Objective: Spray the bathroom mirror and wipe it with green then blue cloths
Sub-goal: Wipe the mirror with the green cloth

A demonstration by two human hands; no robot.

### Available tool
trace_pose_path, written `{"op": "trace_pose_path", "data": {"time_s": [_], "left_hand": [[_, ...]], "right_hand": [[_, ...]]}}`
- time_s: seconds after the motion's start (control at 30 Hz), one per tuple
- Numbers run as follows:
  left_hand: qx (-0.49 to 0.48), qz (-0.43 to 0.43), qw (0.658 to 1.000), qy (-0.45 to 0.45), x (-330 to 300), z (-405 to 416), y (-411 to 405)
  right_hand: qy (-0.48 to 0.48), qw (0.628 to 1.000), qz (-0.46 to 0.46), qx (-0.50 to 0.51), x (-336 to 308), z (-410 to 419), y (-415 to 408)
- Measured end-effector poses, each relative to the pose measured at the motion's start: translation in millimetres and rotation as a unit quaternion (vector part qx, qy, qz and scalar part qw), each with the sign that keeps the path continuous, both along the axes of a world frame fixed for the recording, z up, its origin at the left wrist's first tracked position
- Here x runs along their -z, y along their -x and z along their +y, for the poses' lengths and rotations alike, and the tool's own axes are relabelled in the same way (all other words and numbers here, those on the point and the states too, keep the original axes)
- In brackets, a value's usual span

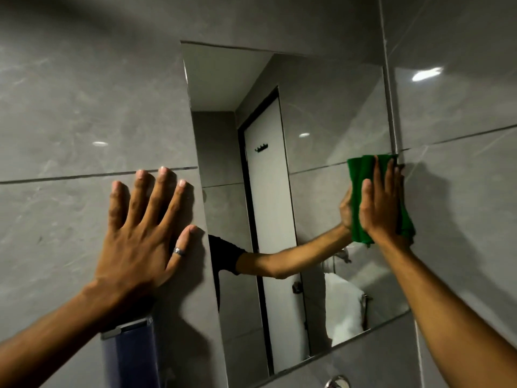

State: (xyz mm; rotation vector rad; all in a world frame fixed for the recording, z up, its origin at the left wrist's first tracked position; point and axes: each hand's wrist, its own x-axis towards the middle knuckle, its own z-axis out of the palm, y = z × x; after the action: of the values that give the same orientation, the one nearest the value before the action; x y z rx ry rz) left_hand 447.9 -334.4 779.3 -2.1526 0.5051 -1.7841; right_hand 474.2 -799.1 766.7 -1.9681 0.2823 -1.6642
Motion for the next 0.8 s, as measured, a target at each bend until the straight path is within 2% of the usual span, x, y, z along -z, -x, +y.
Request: {"op": "trace_pose_path", "data": {"time_s": [0.13, 0.27, 0.6, 0.8], "left_hand": [[0.012, 0.002, 1.000, 0.001, -1, -1, 0], [0.021, 0.009, 1.000, 0.000, -2, -4, 2], [0.016, 0.049, 0.999, 0.001, -3, -2, 4], [0.020, 0.077, 0.993, -0.087, -2, 13, 9]], "right_hand": [[-0.059, 0.998, 0.020, 0.022, 10, -14, 0], [-0.026, 1.000, 0.005, 0.013, 20, 36, 2], [0.139, 0.990, -0.011, -0.013, 61, 238, 24], [0.252, 0.966, 0.008, -0.049, 116, 289, 30]]}}
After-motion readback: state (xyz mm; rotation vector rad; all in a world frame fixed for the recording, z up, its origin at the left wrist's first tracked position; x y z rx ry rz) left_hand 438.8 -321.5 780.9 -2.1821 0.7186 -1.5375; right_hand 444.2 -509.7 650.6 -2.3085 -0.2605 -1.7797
